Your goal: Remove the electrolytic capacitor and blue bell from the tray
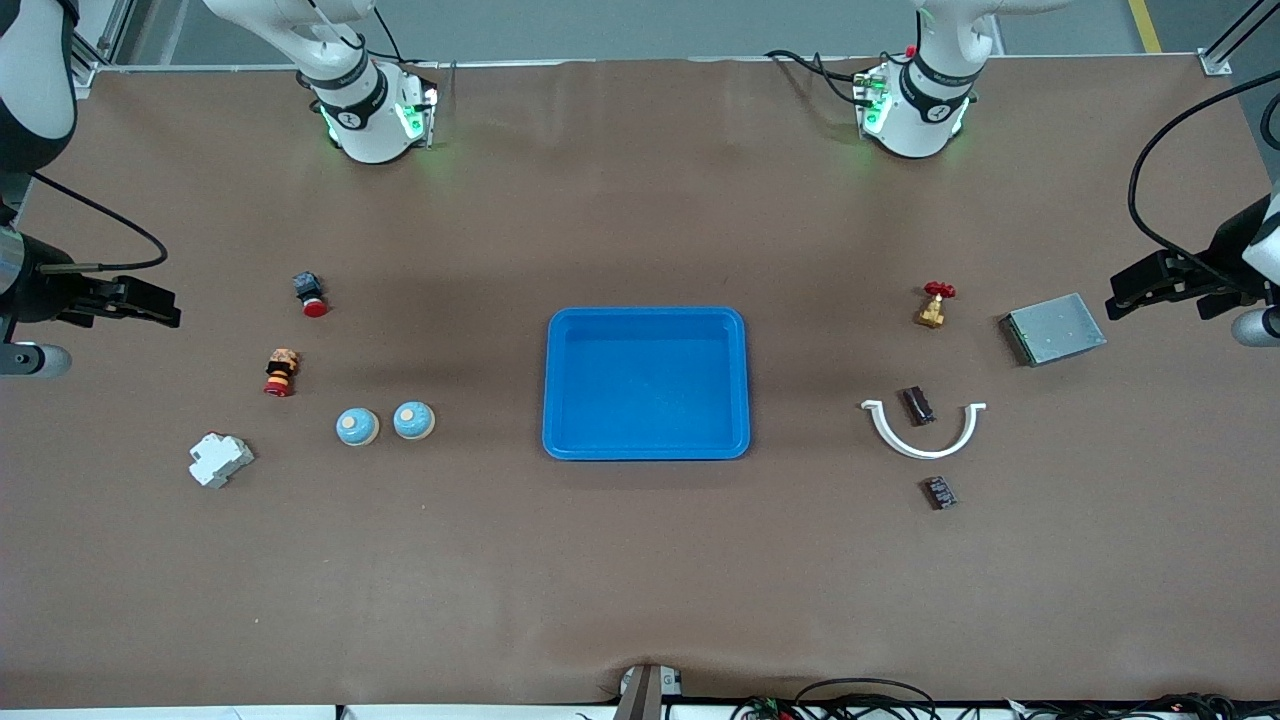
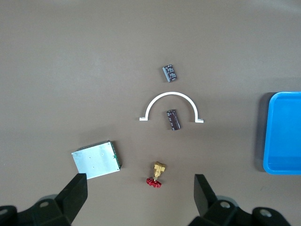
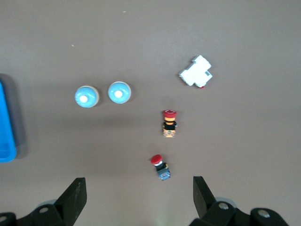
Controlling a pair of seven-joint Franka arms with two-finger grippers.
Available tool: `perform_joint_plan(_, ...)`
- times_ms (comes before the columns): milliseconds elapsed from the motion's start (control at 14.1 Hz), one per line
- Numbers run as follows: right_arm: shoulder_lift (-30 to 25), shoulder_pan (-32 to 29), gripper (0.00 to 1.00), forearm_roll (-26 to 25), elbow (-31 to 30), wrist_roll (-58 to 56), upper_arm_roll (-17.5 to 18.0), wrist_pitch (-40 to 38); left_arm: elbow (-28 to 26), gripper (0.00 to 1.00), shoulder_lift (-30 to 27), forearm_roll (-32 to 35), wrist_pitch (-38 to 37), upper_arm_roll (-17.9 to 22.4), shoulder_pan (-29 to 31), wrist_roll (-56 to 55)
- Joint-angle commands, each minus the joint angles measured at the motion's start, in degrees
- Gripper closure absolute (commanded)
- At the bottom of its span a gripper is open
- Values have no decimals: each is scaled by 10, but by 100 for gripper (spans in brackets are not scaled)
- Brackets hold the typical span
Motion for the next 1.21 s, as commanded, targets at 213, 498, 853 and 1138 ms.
perform_joint_plan(213, -36, 0, 0, 34, -22, -10, -8, 30, -2, 0, 5, 1, 1, -2, -2, -7)
perform_joint_plan(498, -56, 3, 0, 30, -73, -10, -4, 75, -2, 0, 8, 1, 1, -3, 1, -4)
perform_joint_plan(853, -65, 4, 0, 30, -76, -10, -2, 68, -2, 0, 8, 1, 1, -2, 1, -4)
perform_joint_plan(1138, -72, 15, 0, 30, -76, -19, -1, 66, -2, 0, 8, 1, 1, -3, 0, -4)
